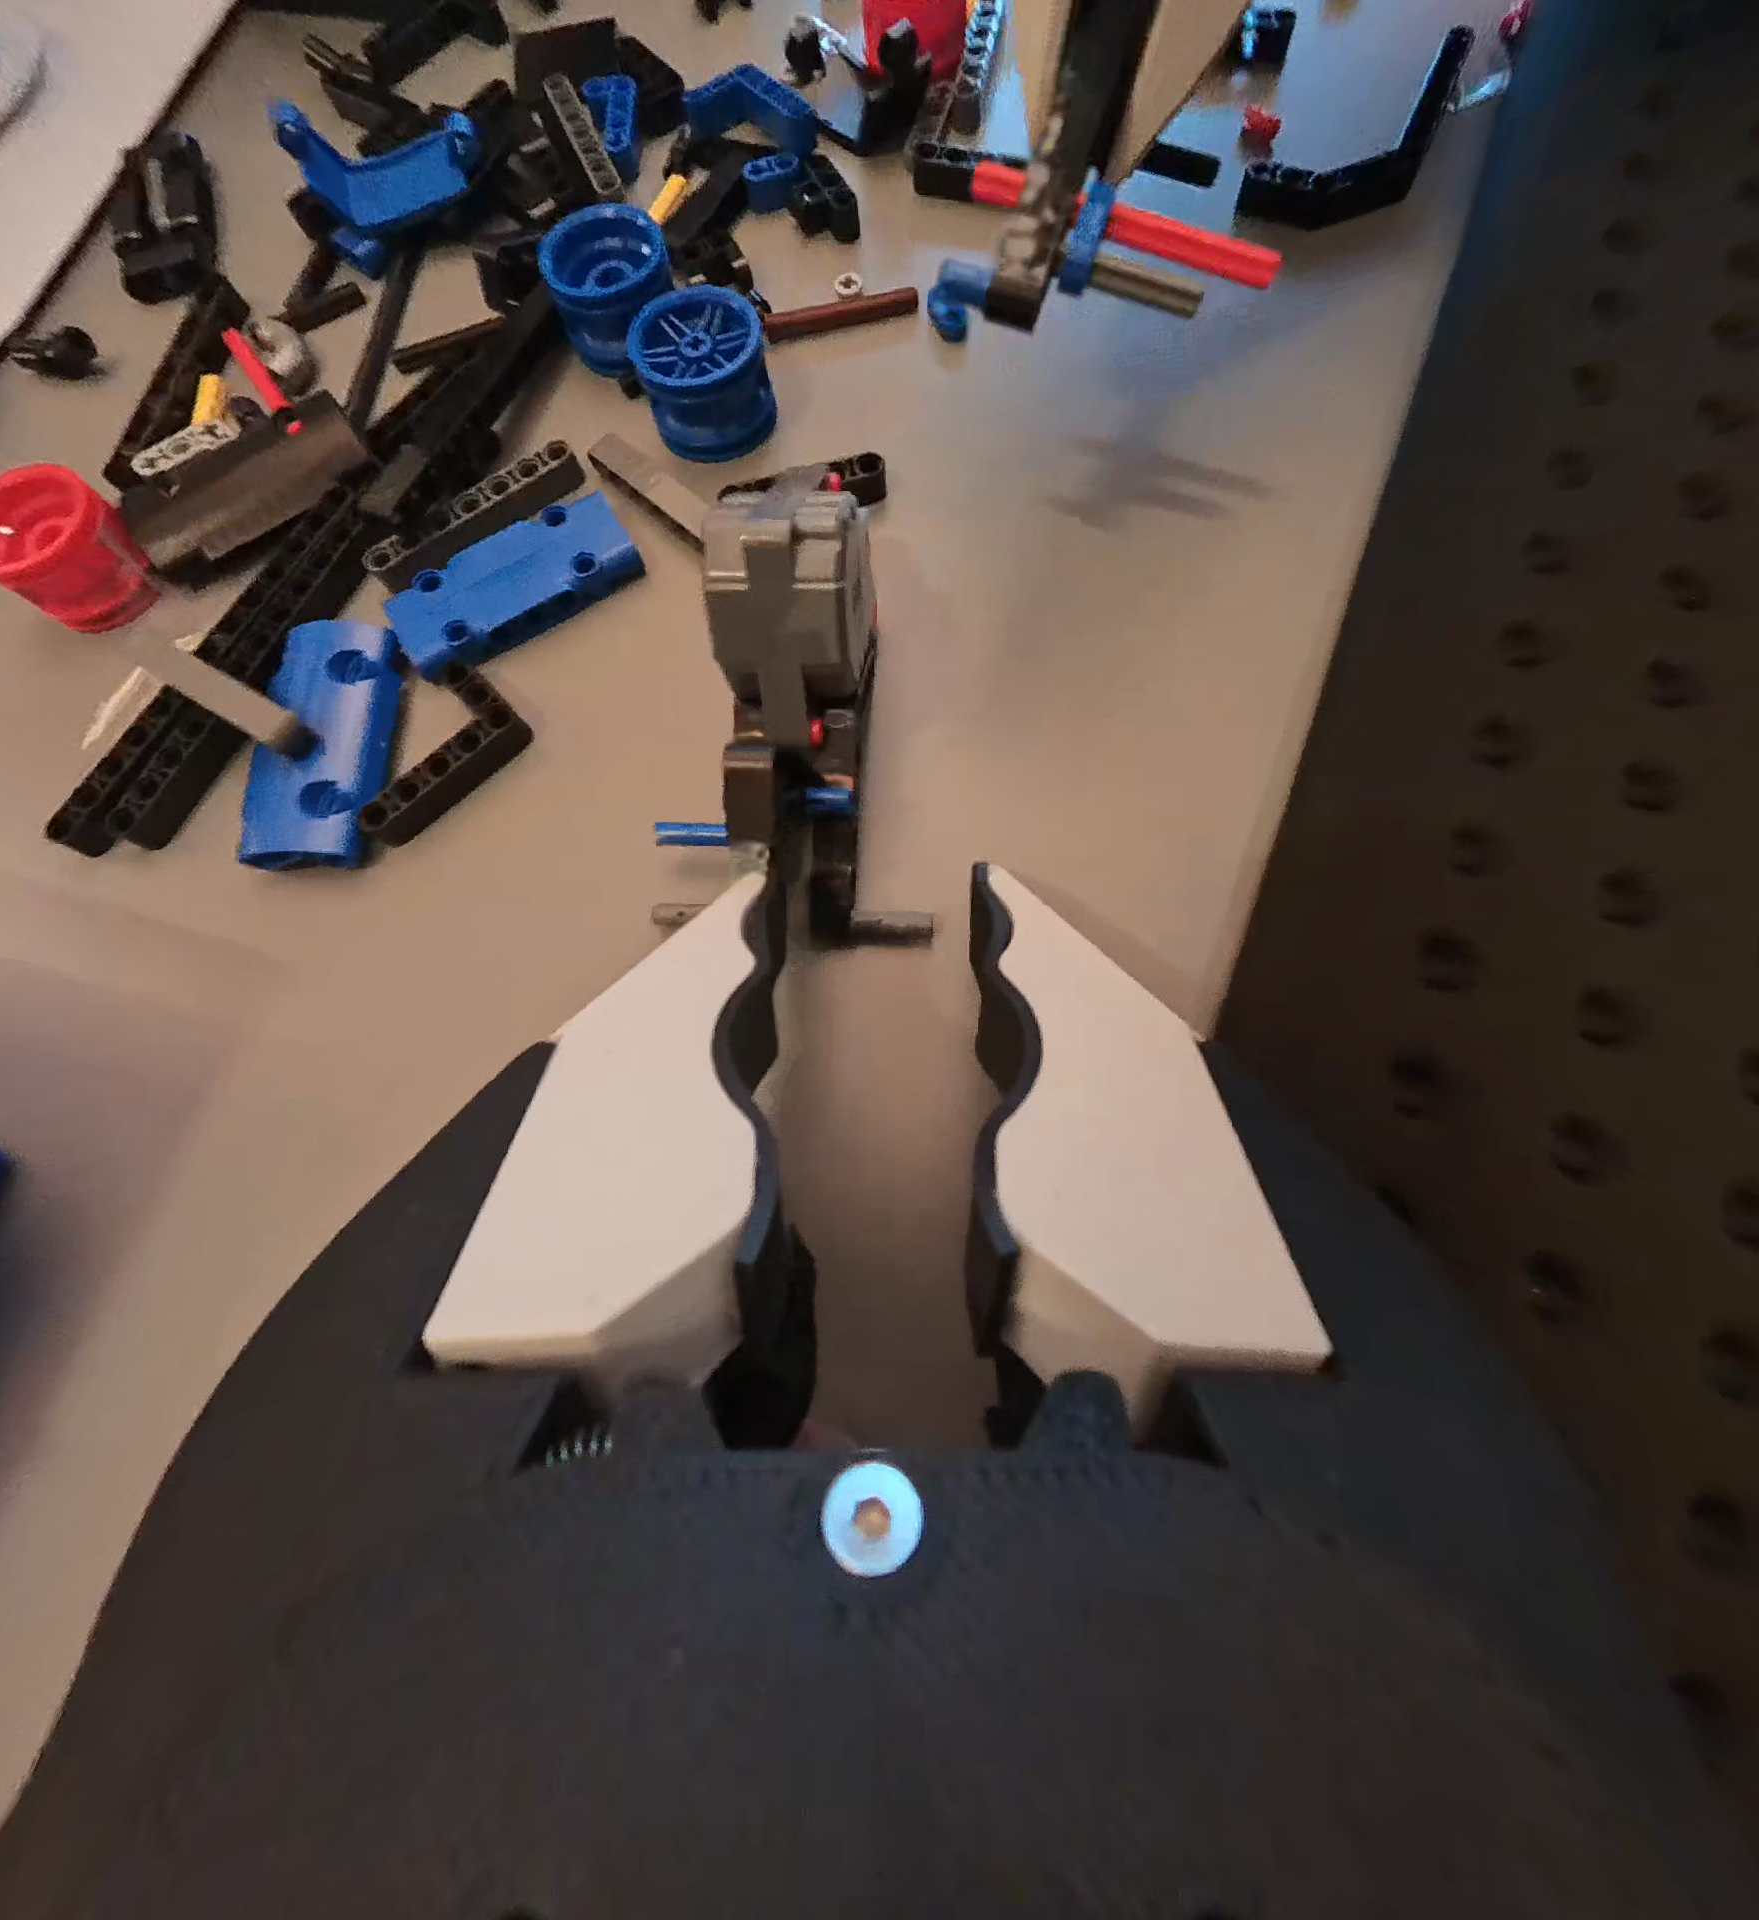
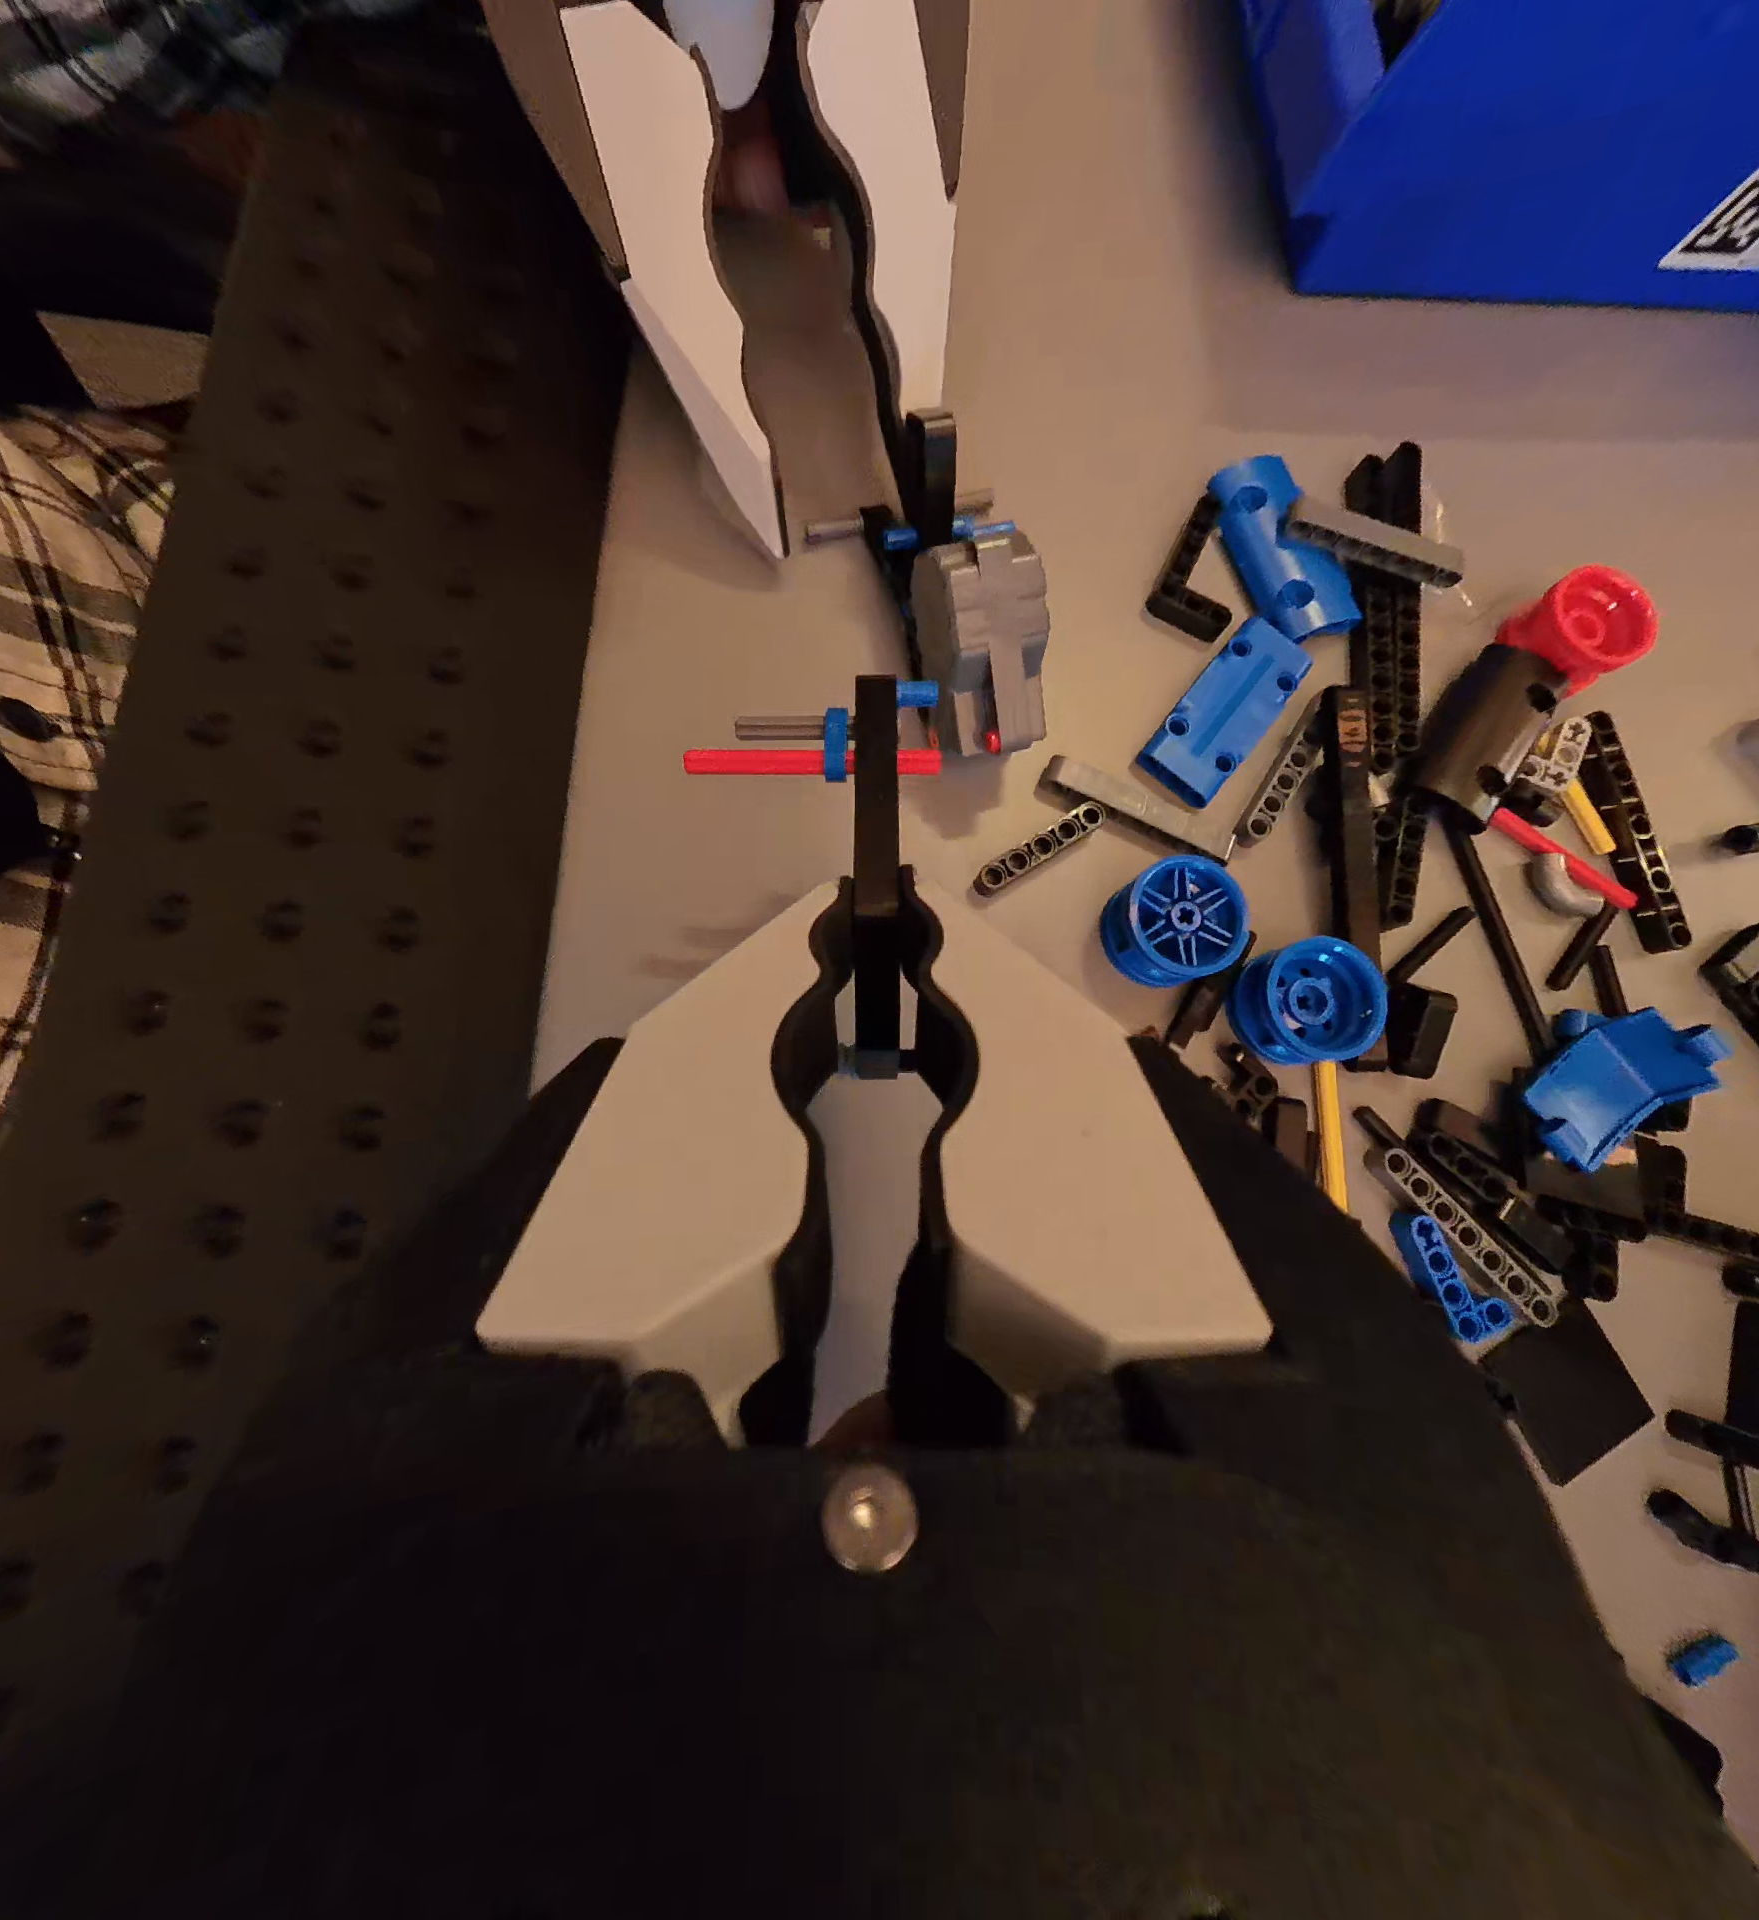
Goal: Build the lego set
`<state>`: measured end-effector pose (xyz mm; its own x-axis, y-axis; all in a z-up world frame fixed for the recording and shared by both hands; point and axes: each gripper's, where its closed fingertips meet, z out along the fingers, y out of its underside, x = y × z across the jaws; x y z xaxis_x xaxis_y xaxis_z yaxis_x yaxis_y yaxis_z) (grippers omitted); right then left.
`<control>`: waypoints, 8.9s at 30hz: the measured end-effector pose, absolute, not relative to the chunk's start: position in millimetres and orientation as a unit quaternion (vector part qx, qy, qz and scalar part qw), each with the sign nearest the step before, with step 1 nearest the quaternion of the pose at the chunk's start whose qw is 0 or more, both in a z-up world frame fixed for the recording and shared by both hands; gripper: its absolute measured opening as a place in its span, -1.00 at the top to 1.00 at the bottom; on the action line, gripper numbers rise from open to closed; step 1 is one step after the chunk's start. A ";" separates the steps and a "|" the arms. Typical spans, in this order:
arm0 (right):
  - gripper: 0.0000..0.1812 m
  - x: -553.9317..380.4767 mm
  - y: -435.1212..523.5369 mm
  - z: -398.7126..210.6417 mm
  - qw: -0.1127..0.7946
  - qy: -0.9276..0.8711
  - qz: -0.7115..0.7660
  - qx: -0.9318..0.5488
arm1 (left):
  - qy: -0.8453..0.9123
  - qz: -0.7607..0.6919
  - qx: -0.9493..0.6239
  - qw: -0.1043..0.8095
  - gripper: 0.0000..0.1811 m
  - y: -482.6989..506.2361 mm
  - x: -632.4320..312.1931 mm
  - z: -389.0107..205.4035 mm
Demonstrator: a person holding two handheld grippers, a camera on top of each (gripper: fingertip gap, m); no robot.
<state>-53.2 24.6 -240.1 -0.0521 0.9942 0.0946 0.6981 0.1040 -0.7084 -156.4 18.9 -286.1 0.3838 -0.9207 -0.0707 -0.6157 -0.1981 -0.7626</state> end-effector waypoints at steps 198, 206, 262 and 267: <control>0.94 -157.9 62.7 -245.0 0.239 -0.815 0.264 -0.456 | 0.482 -0.084 -0.730 0.477 0.59 53.0 -164.2 -264.7; 0.94 -159.9 64.0 -243.1 0.281 -0.818 0.226 -0.448 | 0.473 -0.090 -0.738 0.473 0.59 55.7 -164.8 -264.3; 0.94 -157.2 60.1 -244.3 0.294 -0.829 0.198 -0.432 | 0.548 -0.118 -0.721 0.407 0.64 44.5 -163.3 -255.8; 0.94 -157.8 61.6 -245.1 0.295 -0.829 0.196 -0.433 | 0.559 -0.108 -0.717 0.402 0.70 47.3 -164.4 -254.8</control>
